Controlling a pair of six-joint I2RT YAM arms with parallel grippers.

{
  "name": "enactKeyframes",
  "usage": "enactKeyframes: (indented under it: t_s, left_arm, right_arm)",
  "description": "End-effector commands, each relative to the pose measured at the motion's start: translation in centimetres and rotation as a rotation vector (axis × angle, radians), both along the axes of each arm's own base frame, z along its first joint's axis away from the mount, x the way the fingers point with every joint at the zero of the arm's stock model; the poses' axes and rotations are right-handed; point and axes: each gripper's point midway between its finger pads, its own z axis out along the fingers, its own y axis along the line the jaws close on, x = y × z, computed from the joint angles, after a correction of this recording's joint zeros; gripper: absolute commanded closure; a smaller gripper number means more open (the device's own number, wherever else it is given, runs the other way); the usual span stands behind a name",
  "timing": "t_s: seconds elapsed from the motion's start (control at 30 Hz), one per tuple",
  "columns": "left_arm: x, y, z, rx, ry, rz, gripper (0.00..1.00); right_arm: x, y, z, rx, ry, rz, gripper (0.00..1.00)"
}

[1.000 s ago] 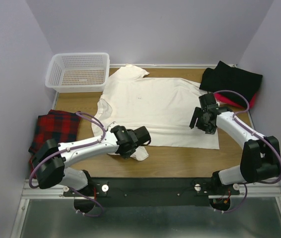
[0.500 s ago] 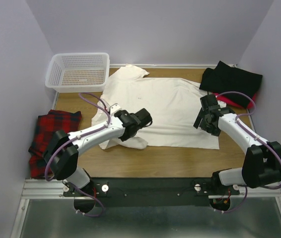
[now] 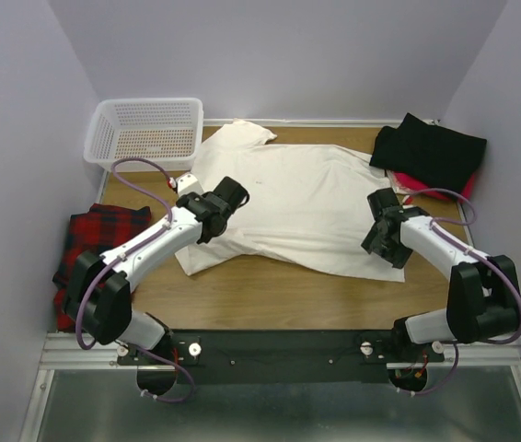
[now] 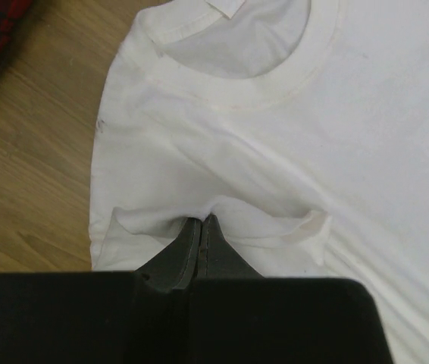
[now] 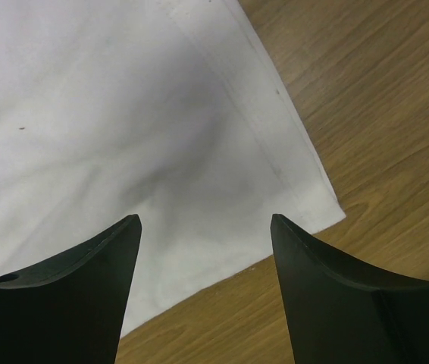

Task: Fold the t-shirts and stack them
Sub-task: Grap the side of the flattened tshirt closest away from the robot with both arms

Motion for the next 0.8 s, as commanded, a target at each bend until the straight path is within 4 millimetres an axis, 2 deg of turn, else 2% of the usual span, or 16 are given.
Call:
enactKeyframes:
  t_s: [0.0,0.33,0.5,0.6,0.77]
  left_arm:
    - [2.0,2.2,1.7,0.050,-0.077,-0.022,1.00]
    - [3.6,3.0,1.1,0.072,-0.070,-0.061,1.00]
    - [4.1,2.7,0.4,0.075,-0.056,-0.082,1.00]
    - [4.4,2.3,0.1,0.068,-0.052,-0.091,1.00]
    - [4.8,1.9,-0.1,0.060,-0.048,-0.100,1.00]
  right_arm:
    - [-1.2,-0.5,-0.8,-0.011,-0.009,-0.108,0.24]
    - [-3.5,-0.5,1.0,0.022,-0.030,-0.154,0.26]
    - [-5.7,0.4,0.1,0.089,0.023,-0.154,0.30]
    - [-6.7,0.8,0.2,0.111,0.046,-0.160,0.31]
    - [-7.6,-0.6,0.0,0.038,0.066,-0.196,0.31]
